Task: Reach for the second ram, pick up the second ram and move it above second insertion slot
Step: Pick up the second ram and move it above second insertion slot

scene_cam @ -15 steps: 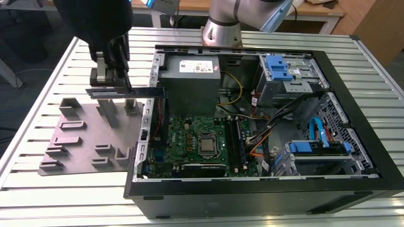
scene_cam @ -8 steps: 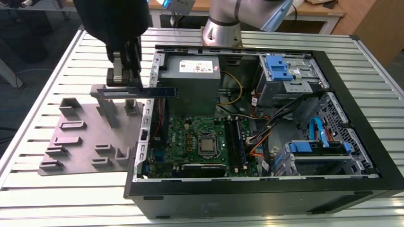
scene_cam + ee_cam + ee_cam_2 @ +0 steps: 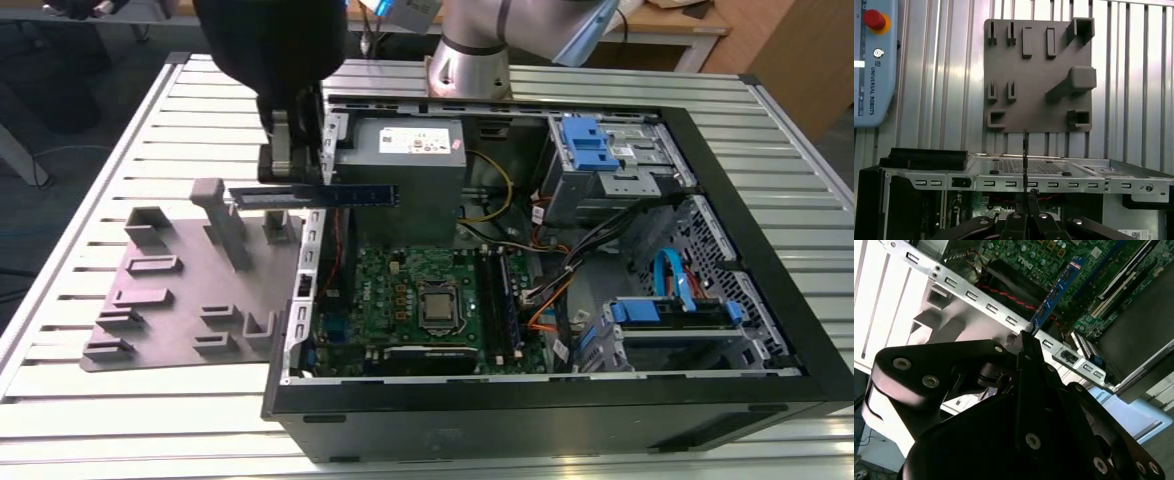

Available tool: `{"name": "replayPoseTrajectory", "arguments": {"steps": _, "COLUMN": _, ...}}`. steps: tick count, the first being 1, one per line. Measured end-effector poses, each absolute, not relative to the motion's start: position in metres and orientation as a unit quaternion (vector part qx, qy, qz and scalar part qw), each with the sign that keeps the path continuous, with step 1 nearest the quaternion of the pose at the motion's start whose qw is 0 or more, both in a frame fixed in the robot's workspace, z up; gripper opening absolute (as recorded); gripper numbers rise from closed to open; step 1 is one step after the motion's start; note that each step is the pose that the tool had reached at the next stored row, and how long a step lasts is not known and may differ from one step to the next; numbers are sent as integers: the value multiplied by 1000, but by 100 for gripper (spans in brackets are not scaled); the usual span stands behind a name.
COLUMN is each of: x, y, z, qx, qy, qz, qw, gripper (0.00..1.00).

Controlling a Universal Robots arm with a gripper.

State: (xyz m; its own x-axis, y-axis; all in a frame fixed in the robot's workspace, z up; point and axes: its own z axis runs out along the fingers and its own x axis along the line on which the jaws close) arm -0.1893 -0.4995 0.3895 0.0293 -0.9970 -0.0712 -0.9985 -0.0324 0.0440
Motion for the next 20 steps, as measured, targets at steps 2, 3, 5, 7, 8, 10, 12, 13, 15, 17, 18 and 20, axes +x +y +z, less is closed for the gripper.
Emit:
{"name": "replayPoseTrajectory", "arguments": {"steps": 2, "x": -184, "y": -500, "z": 390, "qx": -717, "qy": 695, "qz": 41, "qw": 9, "gripper": 9}}
{"name": "replayPoseTrajectory", "arguments": {"steps": 3, "x": -181, "y": -500, "z": 390, "qx": -717, "qy": 695, "qz": 41, "qw": 9, "gripper": 9}}
{"name": "replayPoseTrajectory", "arguments": {"steps": 5, "x": -176, "y": -500, "z": 390, "qx": -717, "qy": 695, "qz": 41, "qw": 9, "gripper": 9}}
{"name": "replayPoseTrajectory", "arguments": {"steps": 7, "x": -171, "y": -500, "z": 390, "qx": -717, "qy": 695, "qz": 41, "qw": 9, "gripper": 9}}
{"name": "replayPoseTrajectory", "arguments": {"steps": 8, "x": -168, "y": -500, "z": 390, "qx": -717, "qy": 695, "qz": 41, "qw": 9, "gripper": 9}}
{"name": "replayPoseTrajectory", "arguments": {"steps": 10, "x": -163, "y": -500, "z": 390, "qx": -717, "qy": 695, "qz": 41, "qw": 9, "gripper": 9}}
{"name": "replayPoseTrajectory", "arguments": {"steps": 12, "x": -159, "y": -500, "z": 390, "qx": -717, "qy": 695, "qz": 41, "qw": 9, "gripper": 9}}
{"name": "replayPoseTrajectory", "arguments": {"steps": 13, "x": -156, "y": -500, "z": 390, "qx": -717, "qy": 695, "qz": 41, "qw": 9, "gripper": 9}}
{"name": "replayPoseTrajectory", "arguments": {"steps": 15, "x": -151, "y": -500, "z": 390, "qx": -717, "qy": 695, "qz": 41, "qw": 9, "gripper": 9}}
{"name": "replayPoseTrajectory", "arguments": {"steps": 17, "x": -146, "y": -500, "z": 390, "qx": -717, "qy": 695, "qz": 41, "qw": 9, "gripper": 9}}
{"name": "replayPoseTrajectory", "arguments": {"steps": 18, "x": -143, "y": -500, "z": 390, "qx": -717, "qy": 695, "qz": 41, "qw": 9, "gripper": 9}}
{"name": "replayPoseTrajectory", "arguments": {"steps": 20, "x": -138, "y": -500, "z": 390, "qx": -717, "qy": 695, "qz": 41, "qw": 9, "gripper": 9}}
